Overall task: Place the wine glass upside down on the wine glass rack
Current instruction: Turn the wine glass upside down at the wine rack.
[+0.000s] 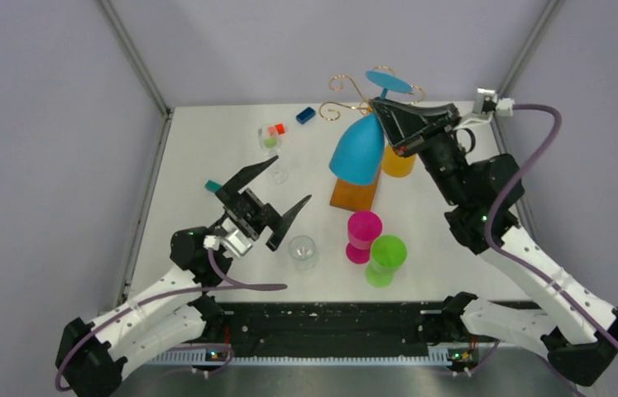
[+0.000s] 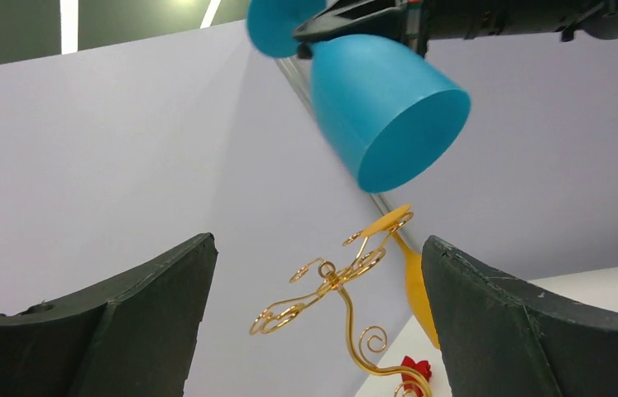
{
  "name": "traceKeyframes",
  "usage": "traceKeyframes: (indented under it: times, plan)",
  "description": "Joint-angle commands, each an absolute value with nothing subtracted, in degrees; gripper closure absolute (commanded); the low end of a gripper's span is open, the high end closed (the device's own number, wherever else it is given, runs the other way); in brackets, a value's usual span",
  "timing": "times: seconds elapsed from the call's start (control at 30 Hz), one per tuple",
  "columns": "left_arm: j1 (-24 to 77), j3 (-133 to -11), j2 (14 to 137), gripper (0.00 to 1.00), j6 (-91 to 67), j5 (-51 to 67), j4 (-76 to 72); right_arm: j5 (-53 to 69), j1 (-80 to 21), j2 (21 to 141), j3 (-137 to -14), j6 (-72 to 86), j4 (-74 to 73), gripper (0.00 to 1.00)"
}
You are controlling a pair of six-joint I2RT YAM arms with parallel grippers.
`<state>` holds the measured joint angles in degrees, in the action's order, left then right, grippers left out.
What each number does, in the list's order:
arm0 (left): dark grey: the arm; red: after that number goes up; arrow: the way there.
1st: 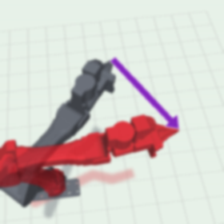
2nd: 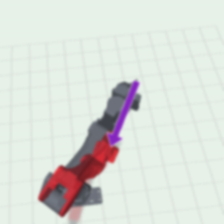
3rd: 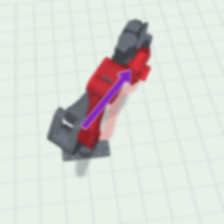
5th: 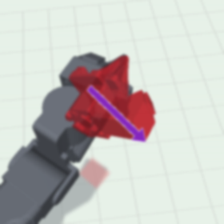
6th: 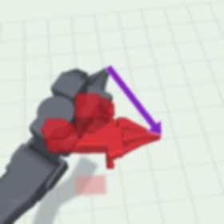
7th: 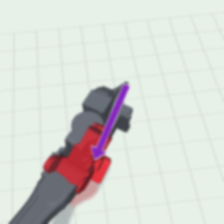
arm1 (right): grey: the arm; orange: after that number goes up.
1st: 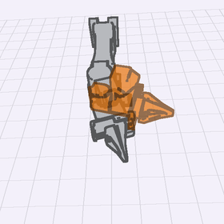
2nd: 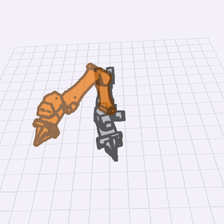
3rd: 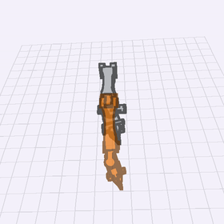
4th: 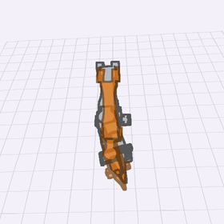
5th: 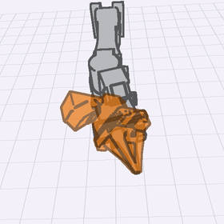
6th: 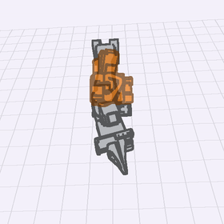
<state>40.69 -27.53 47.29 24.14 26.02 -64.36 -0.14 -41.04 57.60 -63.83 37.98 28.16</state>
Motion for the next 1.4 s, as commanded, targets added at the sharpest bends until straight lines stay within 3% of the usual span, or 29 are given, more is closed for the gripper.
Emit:
traceKeyframes:
  times: [0.0, 0.2, 0.63, 1.37]
  plan:
    - [40.98, -27.16, 42.31, 0.01, 19.00, 18.62, -55.45, -3.48, -41.04, 52.26, -60.71, 22.13, 21.12, 1.00]
    - [40.97, -28.38, 38.54, 0.01, 8.33, 6.52, -46.28, -6.64, -41.00, 46.70, -52.08, 11.46, 19.46, 1.00]
    - [40.96, -29.48, 38.80, 0.07, 2.83, -2.46, -41.45, -11.98, -41.02, 47.02, -39.53, 0.31, 32.52, 1.00]
    - [40.96, -29.44, 40.10, 0.07, 2.73, -2.88, -40.91, -15.84, -37.80, 54.27, -36.35, -1.19, 39.41, 1.00]
